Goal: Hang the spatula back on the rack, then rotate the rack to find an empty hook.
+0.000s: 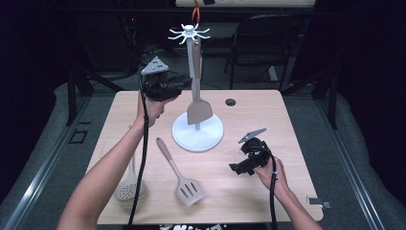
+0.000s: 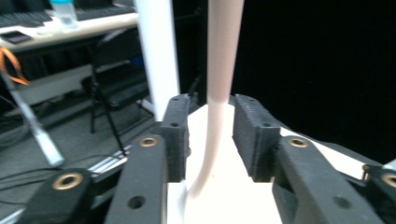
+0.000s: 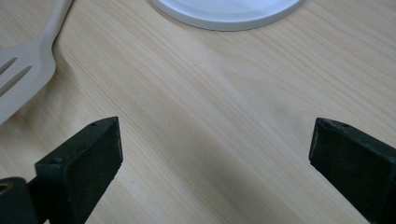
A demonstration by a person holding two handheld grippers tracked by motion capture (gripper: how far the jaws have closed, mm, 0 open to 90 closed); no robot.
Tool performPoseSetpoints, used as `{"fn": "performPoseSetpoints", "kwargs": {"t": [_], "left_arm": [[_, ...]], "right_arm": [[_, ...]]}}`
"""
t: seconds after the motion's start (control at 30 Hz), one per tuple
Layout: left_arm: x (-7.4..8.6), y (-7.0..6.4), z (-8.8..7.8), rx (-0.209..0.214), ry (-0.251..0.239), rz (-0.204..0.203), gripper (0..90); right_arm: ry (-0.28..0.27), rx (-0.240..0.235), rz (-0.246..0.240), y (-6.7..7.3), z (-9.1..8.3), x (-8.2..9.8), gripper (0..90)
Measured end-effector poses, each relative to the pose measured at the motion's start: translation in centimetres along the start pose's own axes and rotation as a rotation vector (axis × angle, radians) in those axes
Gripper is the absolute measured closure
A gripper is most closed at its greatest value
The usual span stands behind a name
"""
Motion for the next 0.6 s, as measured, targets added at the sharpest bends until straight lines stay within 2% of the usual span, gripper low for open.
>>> {"fn": "performPoseSetpoints", "kwargs": {"t": [0.1,0.2,0.6], "left_arm": [[-0.2,0.2,-0.5,-0.040,-0.016,0.012,79.2],[-0.6,0.4,-1.0,-0.061,-0.020,0.031,85.7],[-2.9,0.4,-2.1,-0.113,-0.056,0.073,89.0]], "right_arm": [[0.003,0.001,0.000,0.0,0.0,0.0,2.6],[0.008,0.007,0.000,0.0,0.1,0.0,2.8],[0.015,0.008,-0.005,-0.1,0.1,0.0,2.9]]}}
Point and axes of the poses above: each handheld gripper's, and its own axes: z roughly forward along the jaws, x roughly out of its underside, y roughly to its left, the point moved 3 cm from there along z, roughly forward along the jaws, and after that the axes turned 10 degrees about -x, right-handed, at the moved point
